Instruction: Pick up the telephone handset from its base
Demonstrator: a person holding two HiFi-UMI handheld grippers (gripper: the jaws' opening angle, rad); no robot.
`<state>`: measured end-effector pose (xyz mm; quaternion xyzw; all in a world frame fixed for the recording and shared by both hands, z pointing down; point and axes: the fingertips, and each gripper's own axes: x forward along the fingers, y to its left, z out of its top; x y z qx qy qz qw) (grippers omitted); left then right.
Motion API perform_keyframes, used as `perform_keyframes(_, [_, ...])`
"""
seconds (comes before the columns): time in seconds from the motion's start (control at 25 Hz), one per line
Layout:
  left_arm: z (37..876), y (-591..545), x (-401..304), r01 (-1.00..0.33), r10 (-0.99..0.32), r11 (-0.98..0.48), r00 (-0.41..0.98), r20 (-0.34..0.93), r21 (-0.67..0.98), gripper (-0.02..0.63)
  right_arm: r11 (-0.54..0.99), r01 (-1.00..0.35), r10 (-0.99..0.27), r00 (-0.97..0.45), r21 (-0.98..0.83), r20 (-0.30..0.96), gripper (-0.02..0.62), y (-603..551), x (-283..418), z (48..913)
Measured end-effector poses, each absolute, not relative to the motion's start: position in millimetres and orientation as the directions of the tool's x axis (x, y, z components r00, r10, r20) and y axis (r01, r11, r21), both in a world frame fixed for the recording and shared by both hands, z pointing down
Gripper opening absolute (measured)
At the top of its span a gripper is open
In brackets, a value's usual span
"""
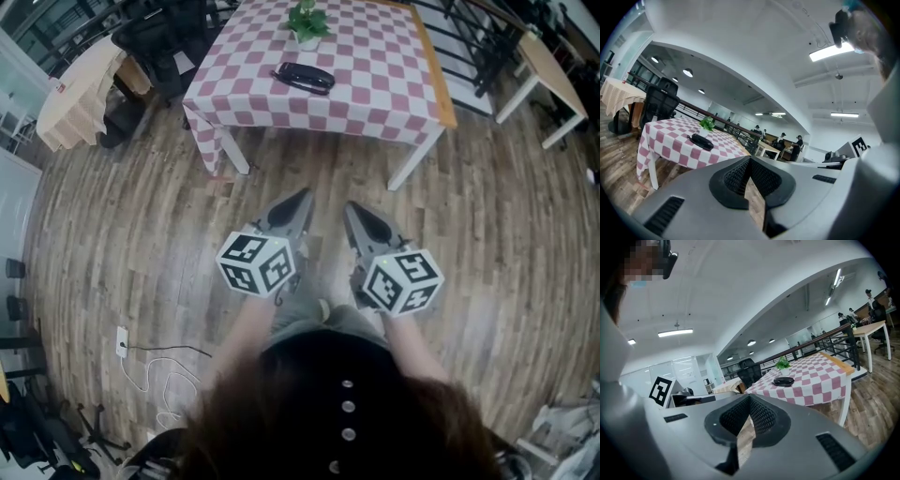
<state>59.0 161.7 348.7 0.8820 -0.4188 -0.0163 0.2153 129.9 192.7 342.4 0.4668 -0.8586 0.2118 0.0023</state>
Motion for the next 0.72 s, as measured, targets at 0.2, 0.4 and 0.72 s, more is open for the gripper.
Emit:
perform_keyframes(0.2, [349.4,131.7,63.0,-0.714,-0.732,-0.575,0.667,0.138,0.398,0.005,0.446,-0.812,-0.809,-0.546,-0.377,0.219,0.009,163.1,135.7,353.0])
perform_keyframes(0.4, [353.5,92.6,59.4,-0.708,-0.728,-0.575,0.671,0.136,0.410,0.006,0.455,-0.815,-0.807,-0.548,-0.358,0.221,0.009,119.6,129.5,355.3])
perform_keyframes(0.72, [352.3,13.4,51.7,-0.692,-0.713,-0.589,0.688,0.136,0.418,0.006,0.456,-0.824,-0.810,-0.541,-0.337,0.225,0.009,35.9,118.2,351.3])
